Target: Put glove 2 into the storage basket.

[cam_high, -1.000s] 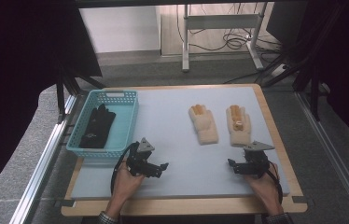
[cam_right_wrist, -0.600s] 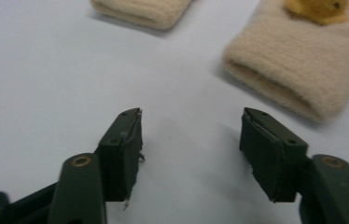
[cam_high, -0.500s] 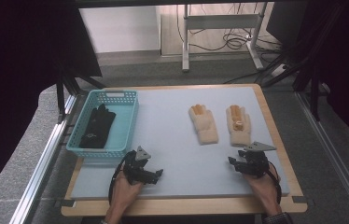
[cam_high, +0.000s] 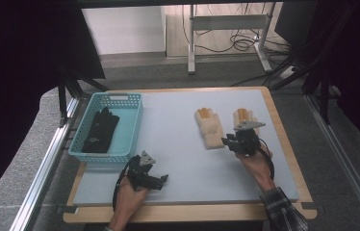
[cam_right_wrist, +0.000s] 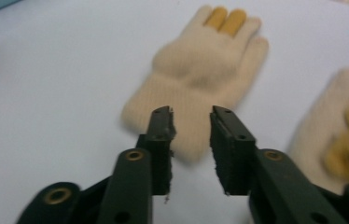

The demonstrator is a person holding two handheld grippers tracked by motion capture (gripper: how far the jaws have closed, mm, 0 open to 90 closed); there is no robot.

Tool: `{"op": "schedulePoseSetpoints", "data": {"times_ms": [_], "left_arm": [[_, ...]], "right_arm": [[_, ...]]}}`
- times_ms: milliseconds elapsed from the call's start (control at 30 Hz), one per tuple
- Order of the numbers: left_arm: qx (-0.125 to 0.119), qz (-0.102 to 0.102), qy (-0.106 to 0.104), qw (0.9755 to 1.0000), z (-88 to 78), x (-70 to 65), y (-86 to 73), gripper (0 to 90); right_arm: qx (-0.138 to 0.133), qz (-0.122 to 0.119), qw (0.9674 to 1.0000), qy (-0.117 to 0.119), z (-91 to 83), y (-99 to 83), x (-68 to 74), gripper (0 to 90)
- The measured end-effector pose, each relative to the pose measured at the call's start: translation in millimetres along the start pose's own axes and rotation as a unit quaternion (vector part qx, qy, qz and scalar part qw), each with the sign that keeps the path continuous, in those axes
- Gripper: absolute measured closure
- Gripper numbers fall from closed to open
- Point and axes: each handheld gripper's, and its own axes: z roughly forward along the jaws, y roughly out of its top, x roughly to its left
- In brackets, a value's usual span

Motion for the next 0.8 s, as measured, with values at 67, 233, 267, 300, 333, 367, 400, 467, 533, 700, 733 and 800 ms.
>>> {"op": "schedulePoseSetpoints", "data": {"times_ms": [67,233,267,300,333,367,400,467,533,700,733,800], "left_arm": [[0.0,0.0,0.0,1.0,0.0,0.0,0.0,2.1],[-0.001,0.0,0.0,1.0,0.0,-0.1,-0.1,2.2],[-0.001,0.0,0.0,1.0,0.0,-0.1,-0.1,2.1],[-0.001,0.0,0.0,1.0,-0.1,-0.1,-0.1,2.1],[-0.001,0.0,0.0,1.0,0.0,-0.1,-0.1,2.2],[-0.001,0.0,0.0,1.0,-0.1,-0.1,-0.1,2.1],[-0.001,0.0,0.0,1.0,0.0,-0.1,-0.1,2.1],[-0.001,0.0,0.0,1.0,0.0,-0.1,-0.1,2.2],[-0.001,0.0,0.0,1.0,0.0,-0.1,-0.1,2.1],[-0.001,0.0,0.0,1.0,0.0,-0.2,-0.1,2.1],[-0.001,0.0,0.0,1.0,0.0,-0.2,-0.1,2.1],[-0.001,0.0,0.0,1.0,0.0,-0.2,-0.1,2.1]], "right_arm": [[0.001,-0.001,1.0,0.004,12.7,12.0,-3.9,55.0],[0.01,-0.013,0.9998,0.012,46.0,32.3,-10.0,39.4],[0.015,-0.02,0.9996,0.014,52.9,34.2,-11.0,38.5],[0.022,-0.022,0.9993,0.017,59.8,35.4,-11.6,36.6],[0.031,-0.027,0.999,0.02,66.7,36.1,-12.3,34.4],[0.038,-0.032,0.9985,0.02,73.3,36.2,-12.7,33.2],[0.044,-0.041,0.998,0.018,79.3,35.8,-13.7,31.7],[0.054,-0.043,0.9975,0.019,88.1,35.1,-16.1,29.7],[0.057,-0.044,0.997,0.031,95.9,35.2,-17.4,30.3],[0.076,-0.034,0.9956,0.043,100.6,36.6,-15.0,48.8],[0.079,-0.033,0.9955,0.041,99.8,37.2,-13.9,51.5],[0.08,-0.04,0.9952,0.037,98.0,37.1,-10.8,54.9]]}}
